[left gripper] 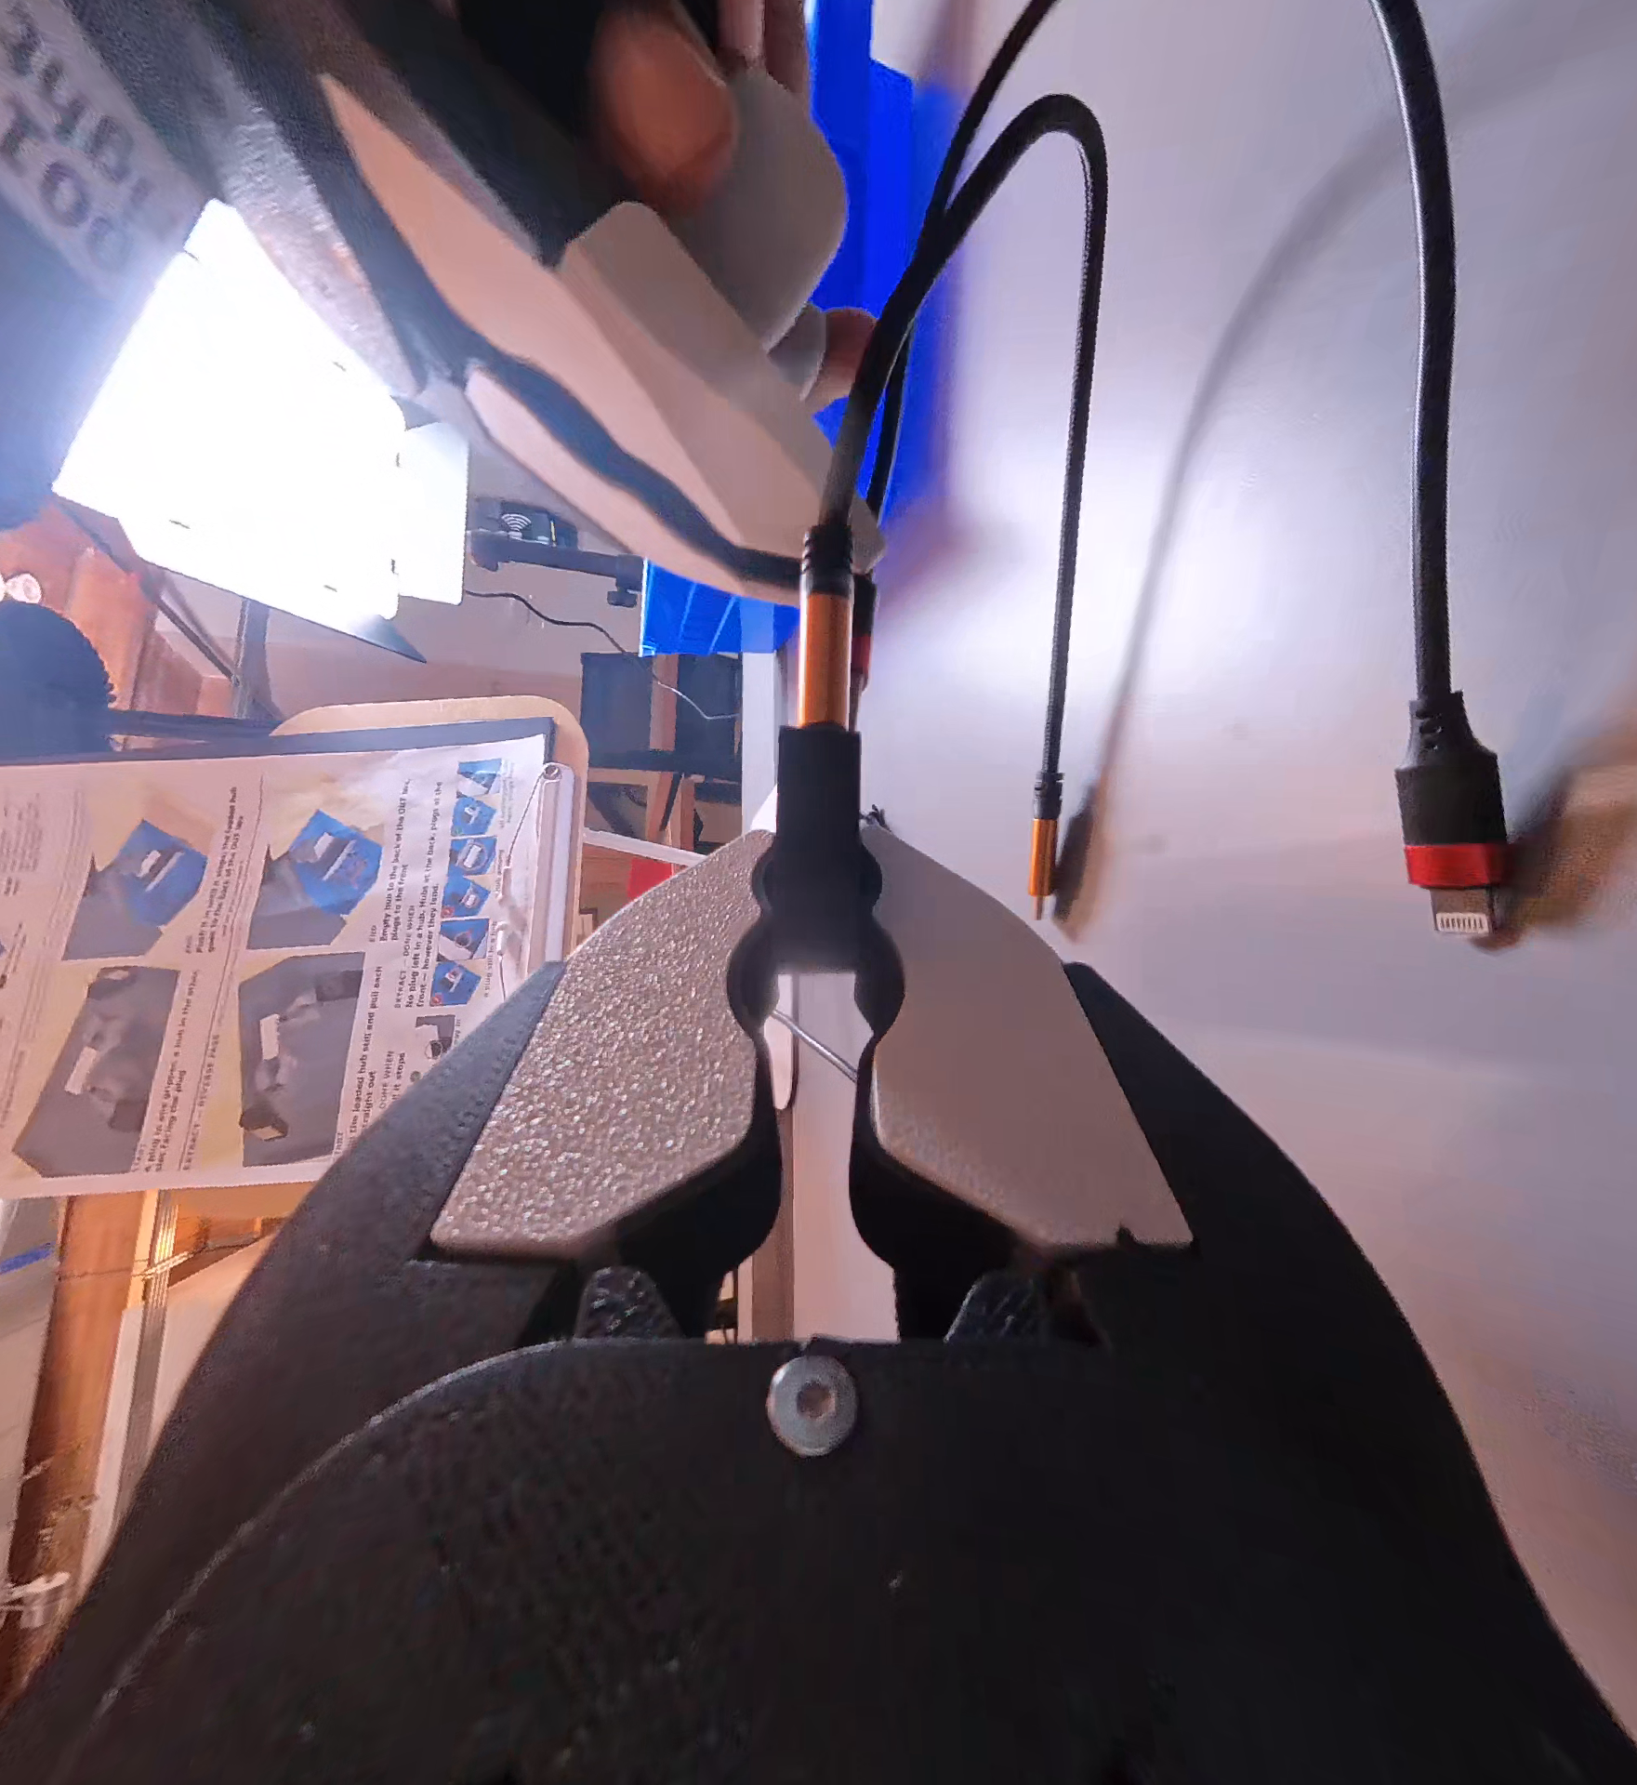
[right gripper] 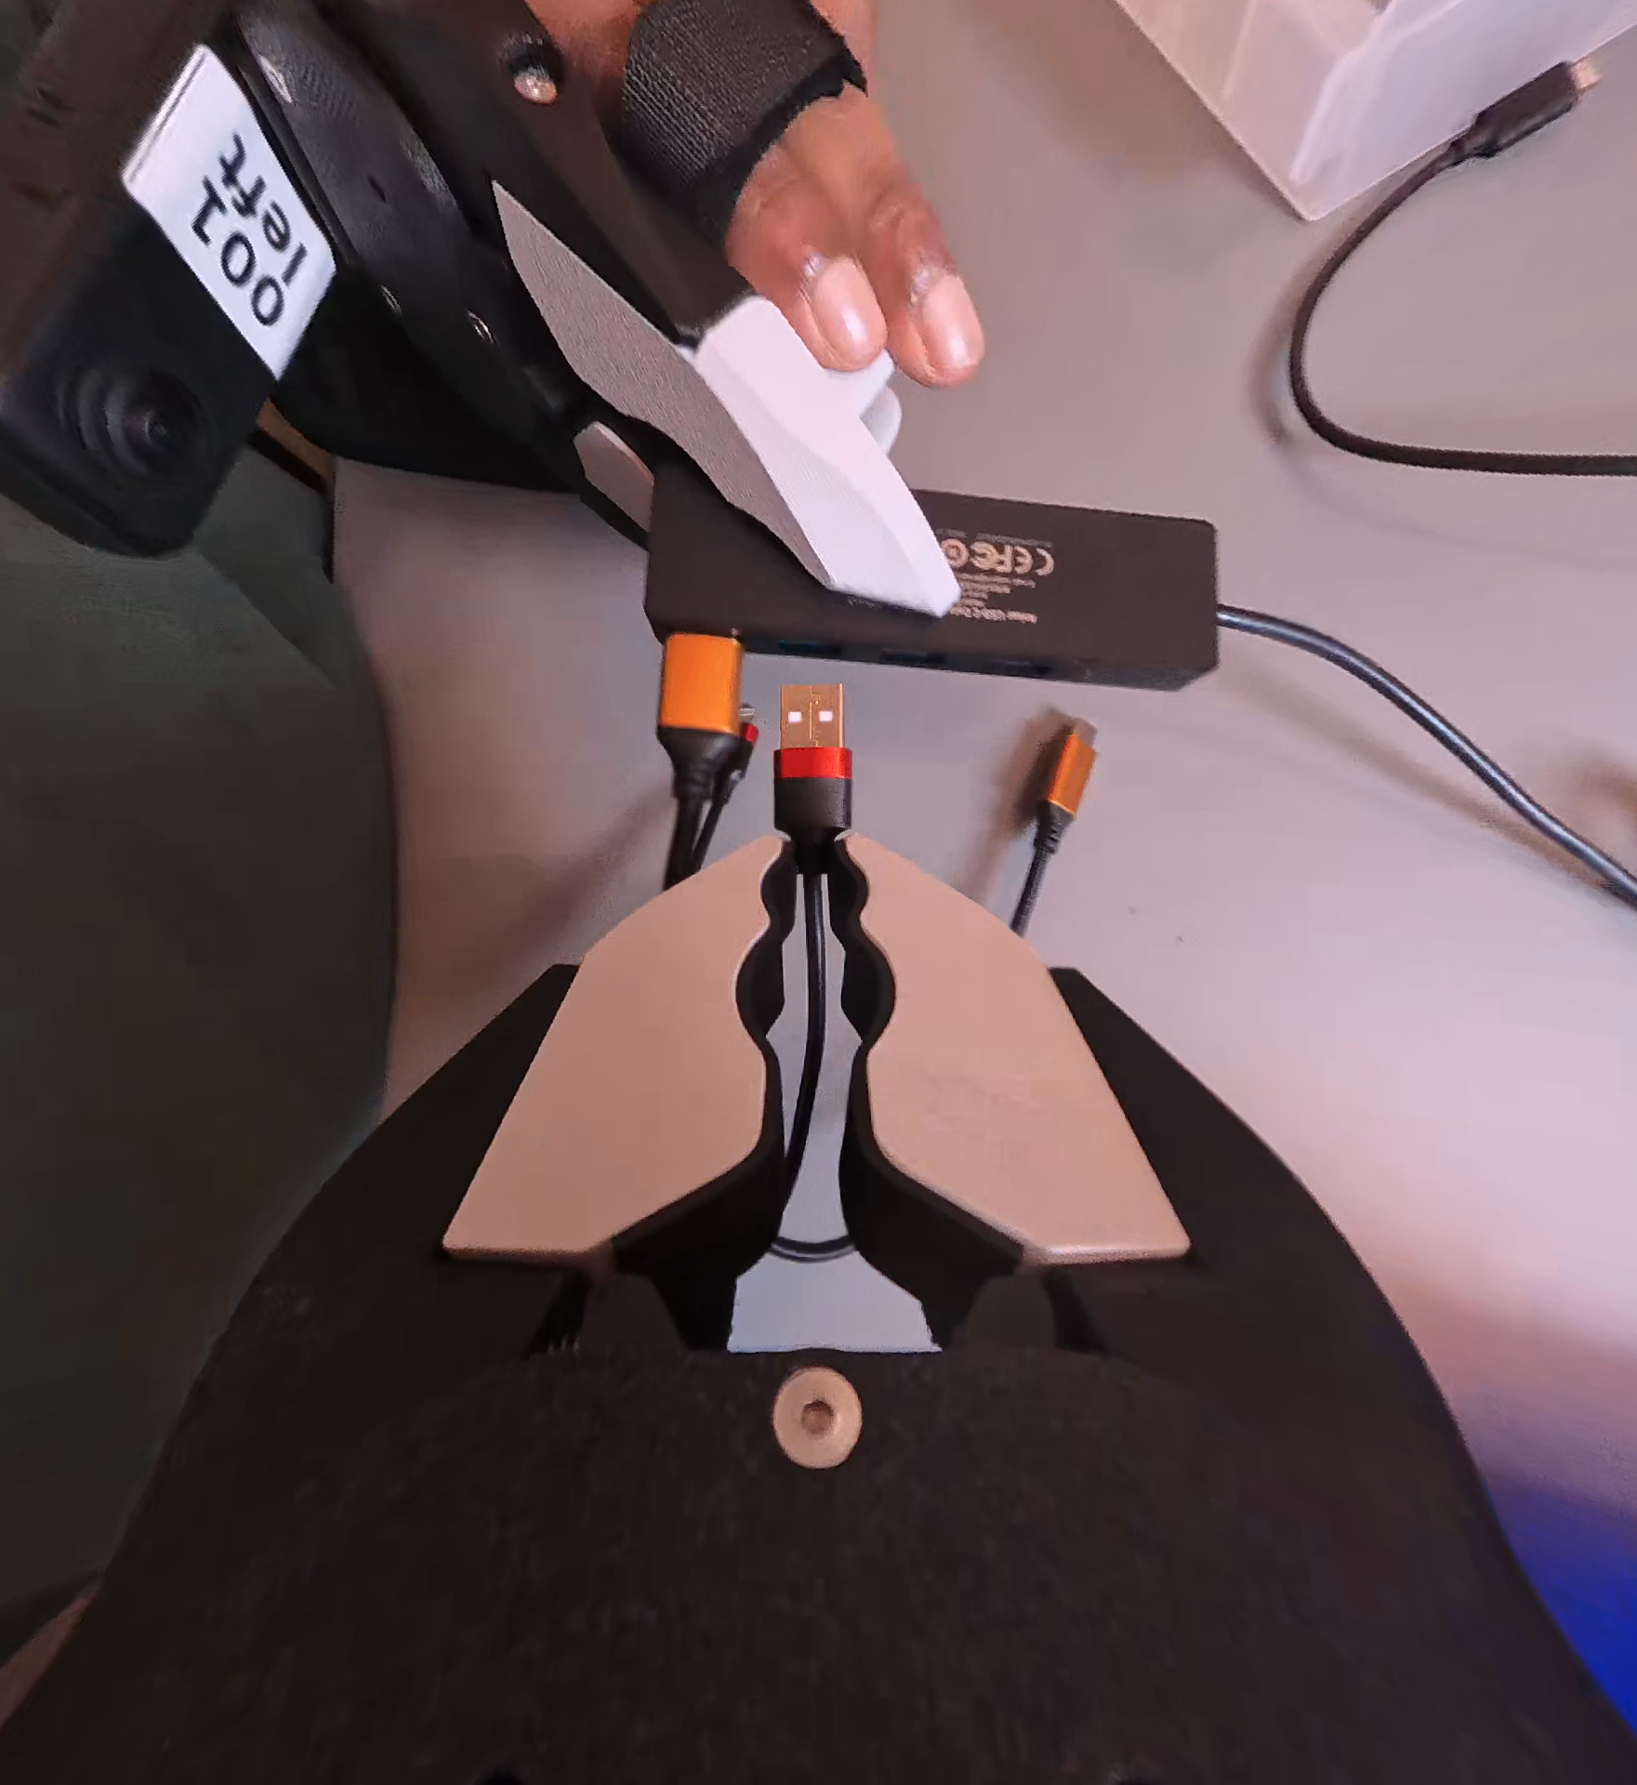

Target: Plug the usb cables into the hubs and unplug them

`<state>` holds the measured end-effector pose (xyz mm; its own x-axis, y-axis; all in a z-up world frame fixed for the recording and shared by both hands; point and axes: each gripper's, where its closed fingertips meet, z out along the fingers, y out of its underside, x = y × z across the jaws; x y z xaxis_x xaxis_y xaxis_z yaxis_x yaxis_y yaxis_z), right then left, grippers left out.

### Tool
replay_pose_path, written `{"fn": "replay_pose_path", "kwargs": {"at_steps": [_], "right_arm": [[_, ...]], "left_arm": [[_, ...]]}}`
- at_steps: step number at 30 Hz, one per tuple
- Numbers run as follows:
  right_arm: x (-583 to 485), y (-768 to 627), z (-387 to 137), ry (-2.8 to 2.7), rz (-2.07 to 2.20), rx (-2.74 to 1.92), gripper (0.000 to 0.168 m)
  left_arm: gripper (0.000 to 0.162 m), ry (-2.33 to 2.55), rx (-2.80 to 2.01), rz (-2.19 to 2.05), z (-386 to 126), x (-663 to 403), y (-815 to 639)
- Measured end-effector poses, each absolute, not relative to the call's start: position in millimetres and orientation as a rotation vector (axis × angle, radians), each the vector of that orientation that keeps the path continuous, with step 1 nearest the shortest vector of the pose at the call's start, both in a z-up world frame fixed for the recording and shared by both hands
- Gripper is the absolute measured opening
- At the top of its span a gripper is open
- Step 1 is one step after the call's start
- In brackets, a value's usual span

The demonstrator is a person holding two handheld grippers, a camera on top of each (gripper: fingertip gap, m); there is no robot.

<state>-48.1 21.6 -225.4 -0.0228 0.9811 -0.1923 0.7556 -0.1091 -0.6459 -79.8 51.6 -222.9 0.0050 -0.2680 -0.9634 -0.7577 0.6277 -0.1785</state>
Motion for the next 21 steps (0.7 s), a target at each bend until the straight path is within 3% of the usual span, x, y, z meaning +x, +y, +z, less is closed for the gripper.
{"fn": "replay_pose_path", "kwargs": {"at_steps": [21], "right_arm": [[-46,11,-237,-1.714,1.091,-2.088,0.007]], "left_arm": [[0.011,1.662,-0.886,0.606,-238,-74,50]]}}
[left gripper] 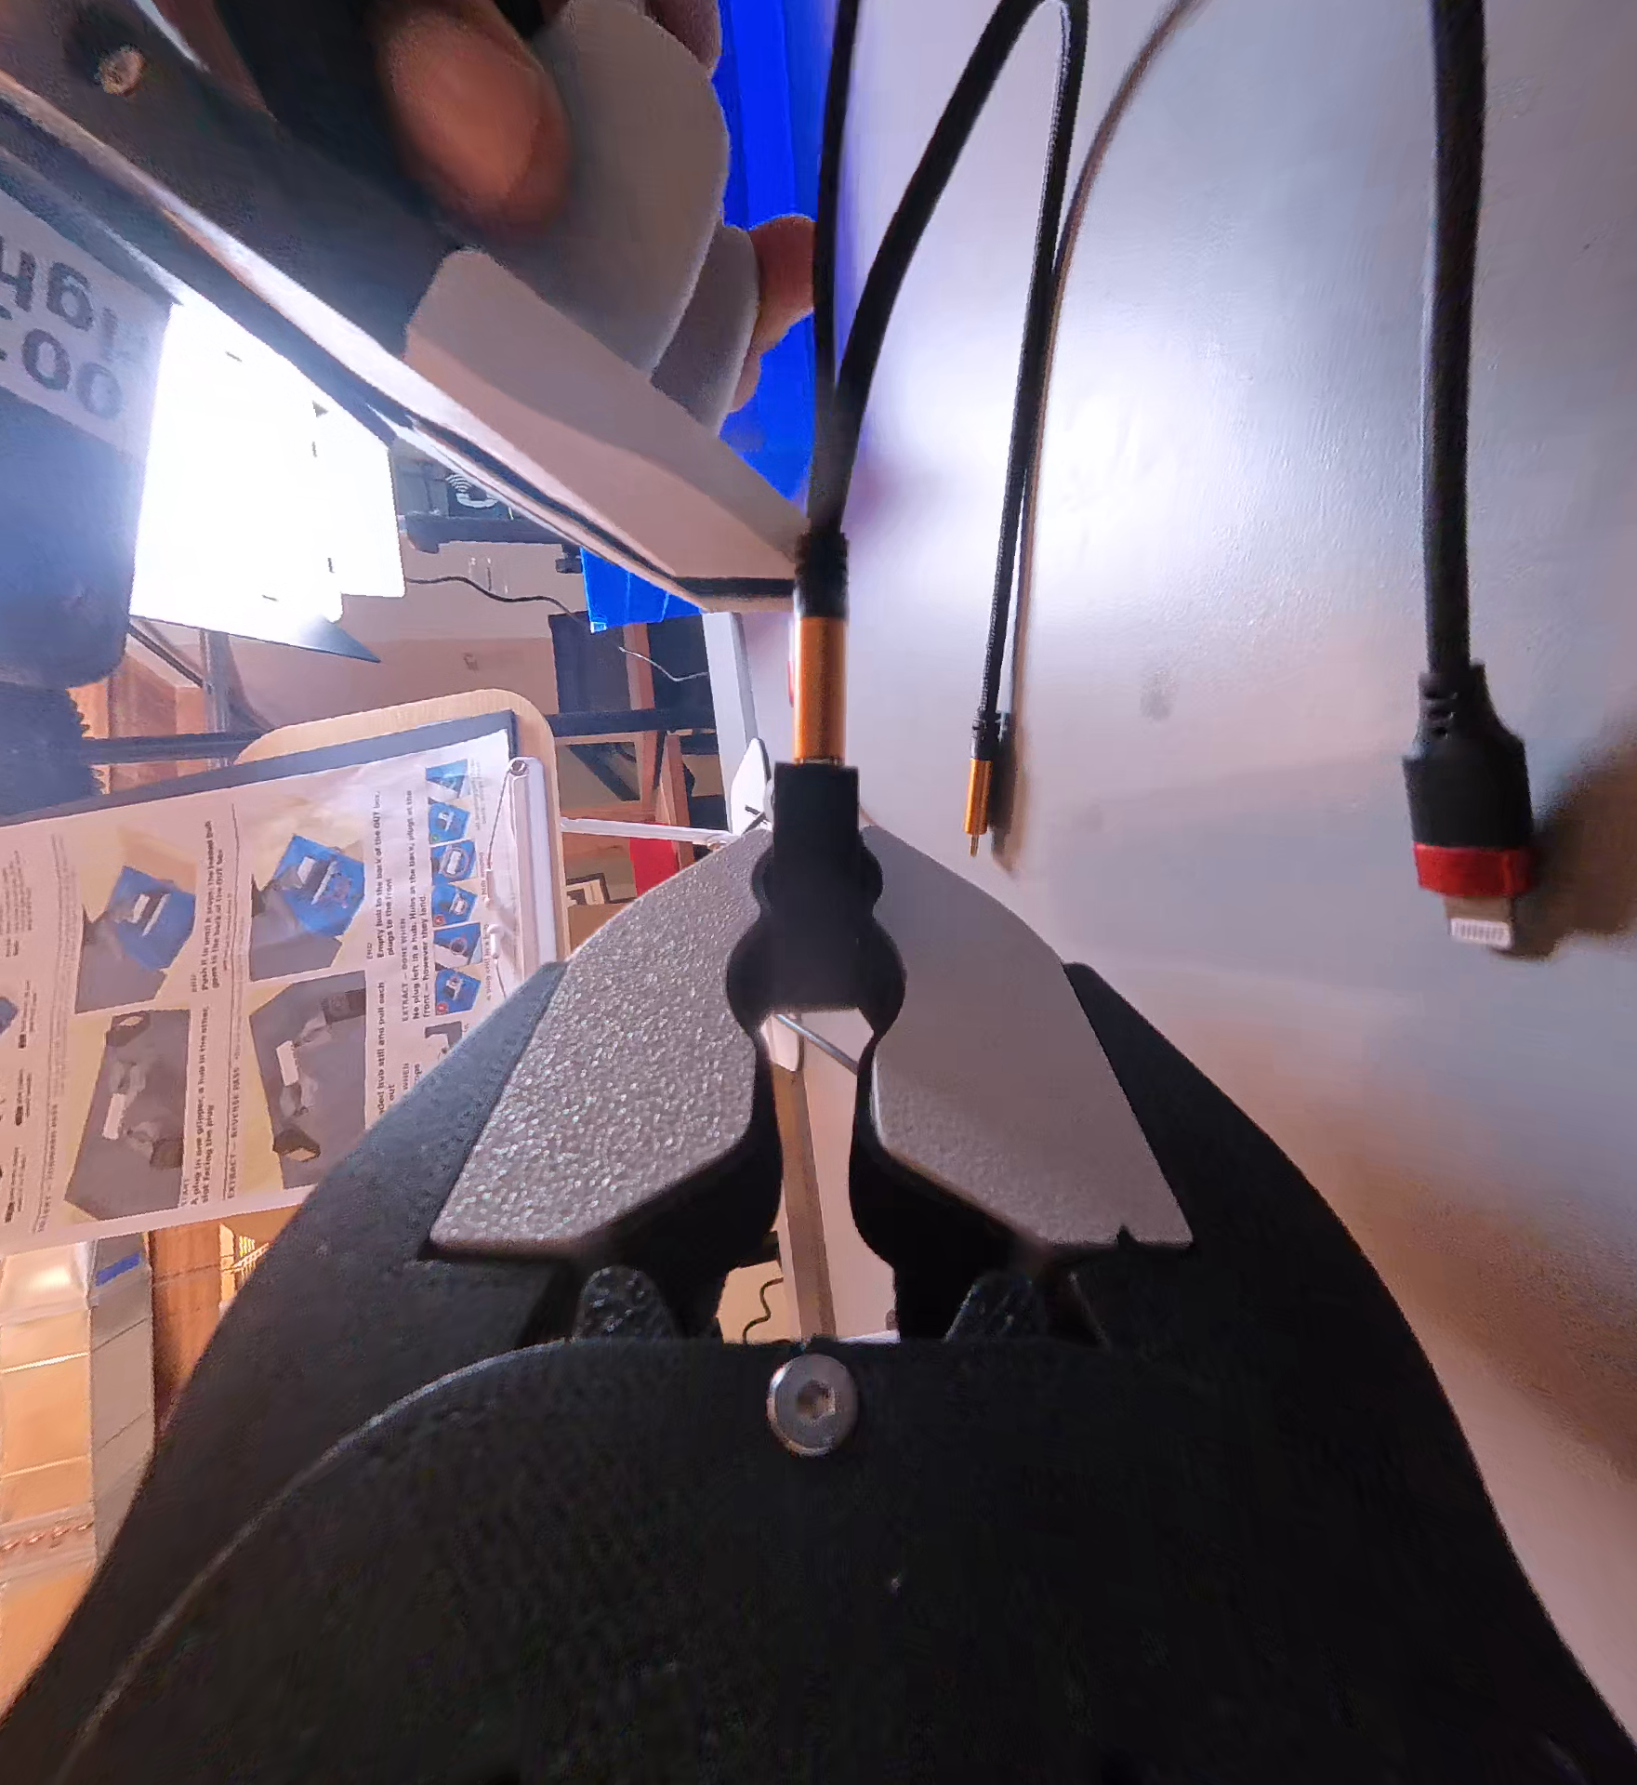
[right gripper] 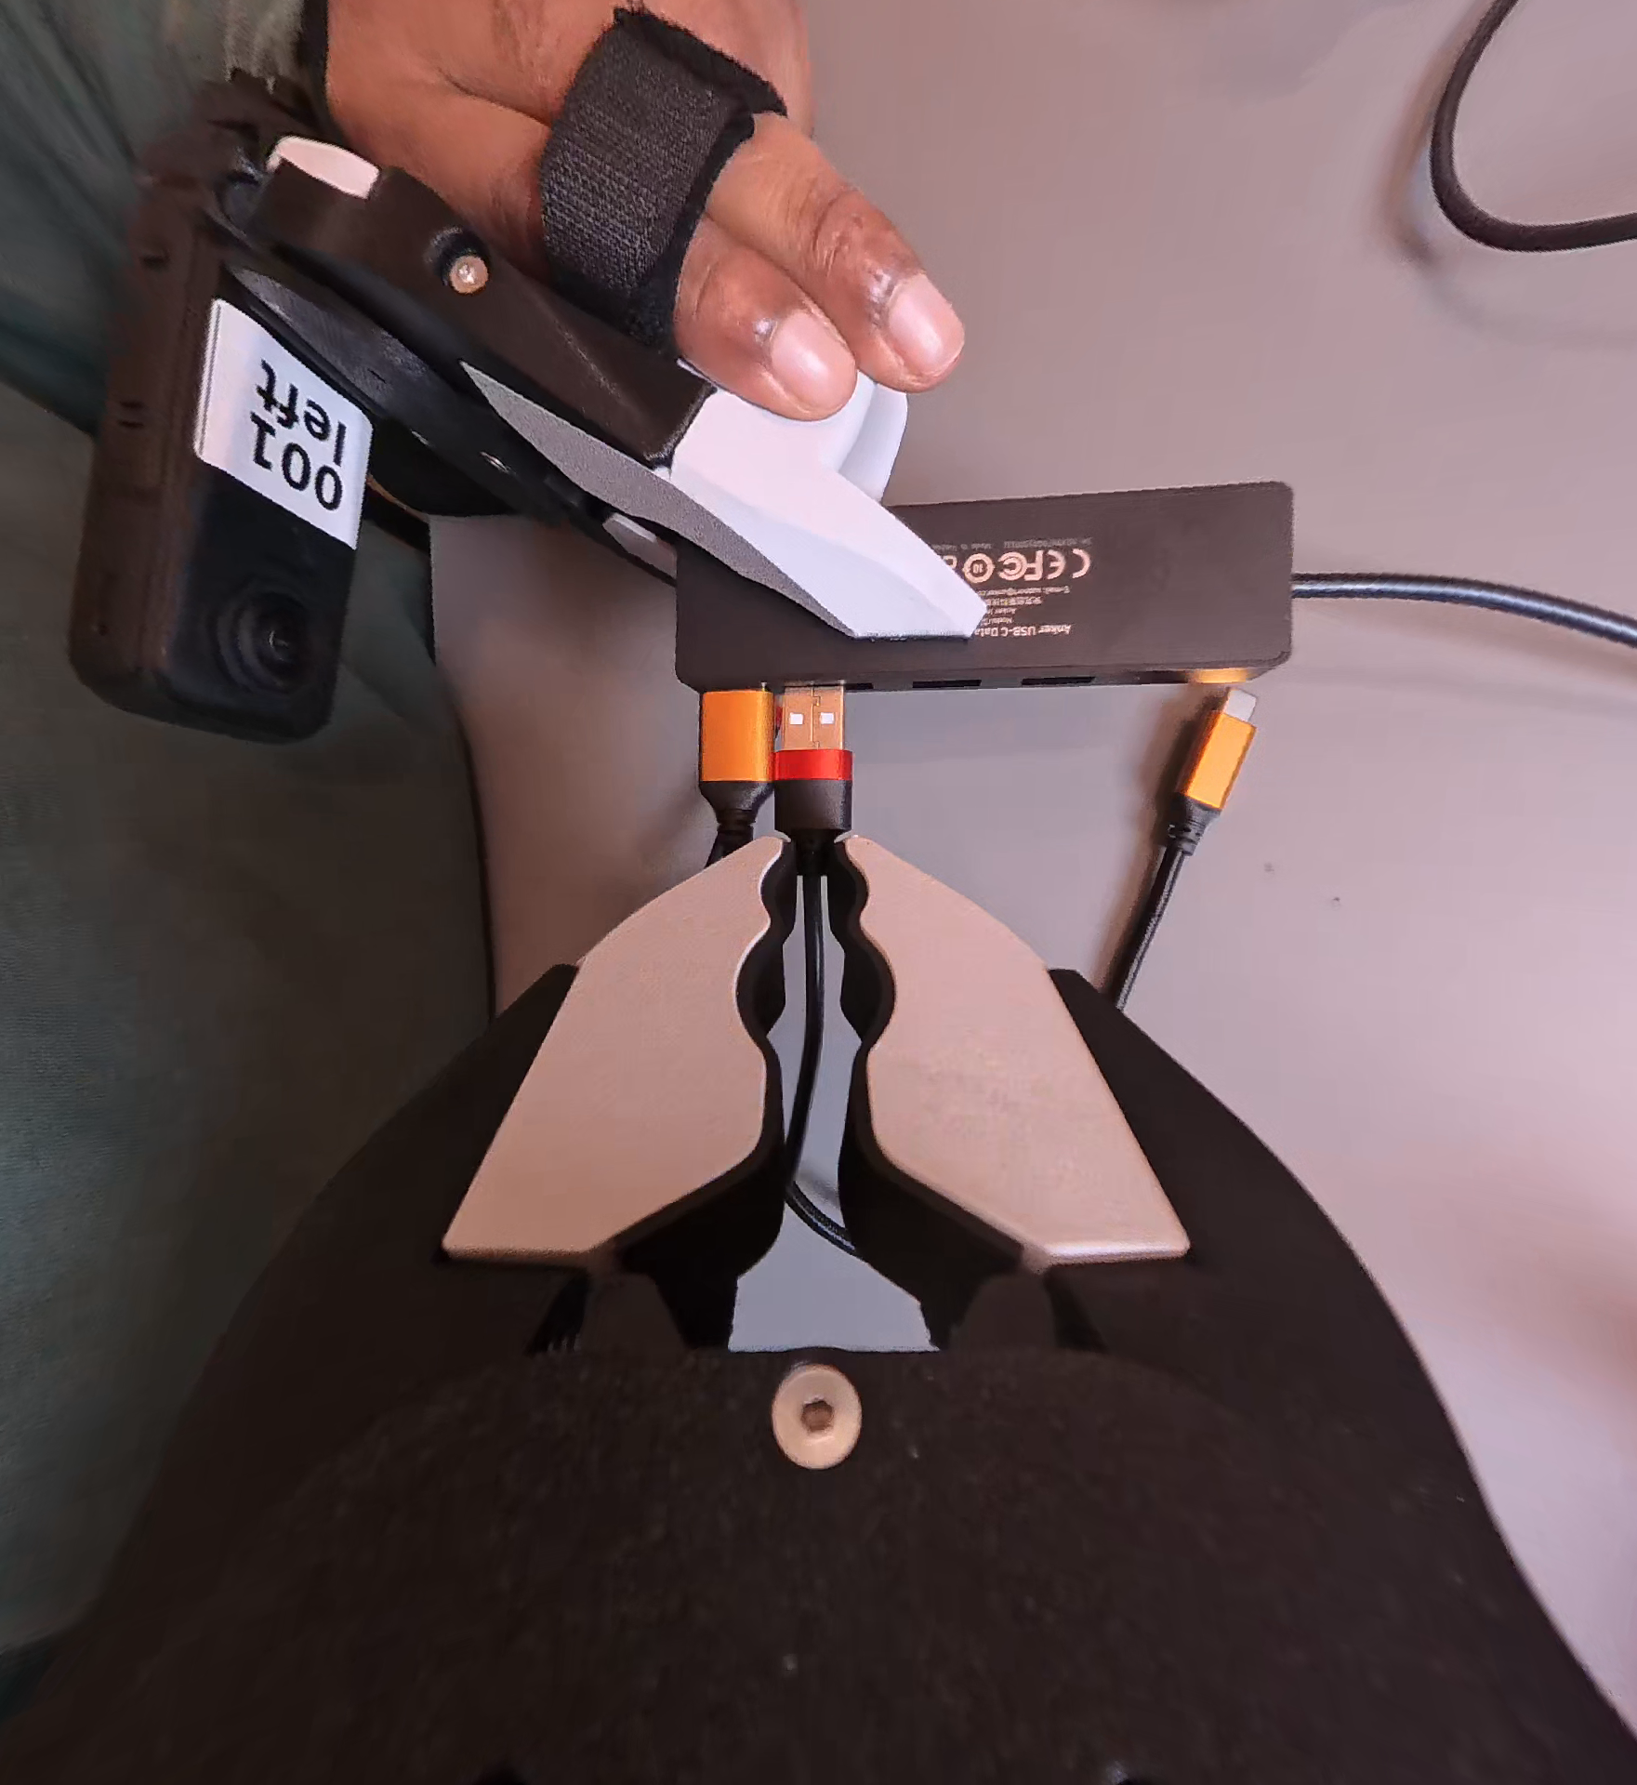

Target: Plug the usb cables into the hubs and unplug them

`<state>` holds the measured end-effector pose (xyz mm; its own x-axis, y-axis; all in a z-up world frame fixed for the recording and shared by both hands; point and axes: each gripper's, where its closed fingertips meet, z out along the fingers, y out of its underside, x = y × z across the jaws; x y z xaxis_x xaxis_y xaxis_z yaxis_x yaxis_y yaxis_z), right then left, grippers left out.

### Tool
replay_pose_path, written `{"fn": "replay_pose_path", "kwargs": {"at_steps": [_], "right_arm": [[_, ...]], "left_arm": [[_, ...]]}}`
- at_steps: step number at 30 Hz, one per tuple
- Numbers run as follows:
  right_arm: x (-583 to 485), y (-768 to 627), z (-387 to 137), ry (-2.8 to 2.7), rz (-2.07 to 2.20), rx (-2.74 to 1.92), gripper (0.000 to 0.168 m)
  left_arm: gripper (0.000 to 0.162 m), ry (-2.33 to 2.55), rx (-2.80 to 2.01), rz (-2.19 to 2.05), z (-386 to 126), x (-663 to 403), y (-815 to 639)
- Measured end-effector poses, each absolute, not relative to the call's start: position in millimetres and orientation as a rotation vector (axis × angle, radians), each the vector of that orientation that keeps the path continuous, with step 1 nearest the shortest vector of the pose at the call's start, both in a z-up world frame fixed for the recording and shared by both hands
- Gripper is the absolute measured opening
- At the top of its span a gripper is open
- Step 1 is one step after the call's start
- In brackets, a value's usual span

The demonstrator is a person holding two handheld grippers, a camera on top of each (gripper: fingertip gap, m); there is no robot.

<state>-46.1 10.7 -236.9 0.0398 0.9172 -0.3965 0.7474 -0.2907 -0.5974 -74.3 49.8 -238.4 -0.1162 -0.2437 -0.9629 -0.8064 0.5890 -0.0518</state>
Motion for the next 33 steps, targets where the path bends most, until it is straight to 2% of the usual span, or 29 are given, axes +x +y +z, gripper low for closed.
{"fn": "replay_pose_path", "kwargs": {"at_steps": [33], "right_arm": [[-59,15,-233,-1.363,1.189,-2.001,0.006]], "left_arm": [[0.011,1.624,-1.05,0.567,-242,-72,52]]}}
